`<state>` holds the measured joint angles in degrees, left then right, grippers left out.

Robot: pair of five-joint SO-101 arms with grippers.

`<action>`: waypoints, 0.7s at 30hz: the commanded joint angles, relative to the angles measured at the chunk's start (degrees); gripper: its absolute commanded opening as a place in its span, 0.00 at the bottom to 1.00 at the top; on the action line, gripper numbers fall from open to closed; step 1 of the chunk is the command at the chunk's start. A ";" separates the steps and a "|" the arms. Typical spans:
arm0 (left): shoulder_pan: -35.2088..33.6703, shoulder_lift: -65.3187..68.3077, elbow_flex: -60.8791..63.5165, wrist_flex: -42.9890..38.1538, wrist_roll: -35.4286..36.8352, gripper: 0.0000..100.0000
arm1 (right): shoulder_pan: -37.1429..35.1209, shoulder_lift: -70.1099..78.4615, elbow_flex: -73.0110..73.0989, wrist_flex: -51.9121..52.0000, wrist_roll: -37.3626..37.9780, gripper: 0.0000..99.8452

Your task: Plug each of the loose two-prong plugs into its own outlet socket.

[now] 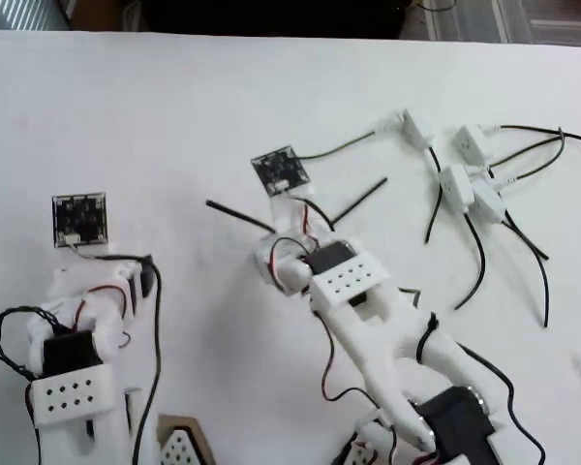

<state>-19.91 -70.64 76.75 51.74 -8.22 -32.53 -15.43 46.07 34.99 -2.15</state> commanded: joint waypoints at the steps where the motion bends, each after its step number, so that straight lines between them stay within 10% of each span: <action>1: -0.66 -1.10 0.00 -1.41 -0.44 0.25 | 0.48 3.03 -2.11 -2.15 0.62 0.02; 21: -0.66 -1.10 0.44 -1.41 -0.44 0.25 | 0.31 4.26 -8.70 12.26 0.79 0.02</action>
<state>-19.91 -70.64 77.27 51.38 -8.22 -32.62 -9.63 38.42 46.51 -1.80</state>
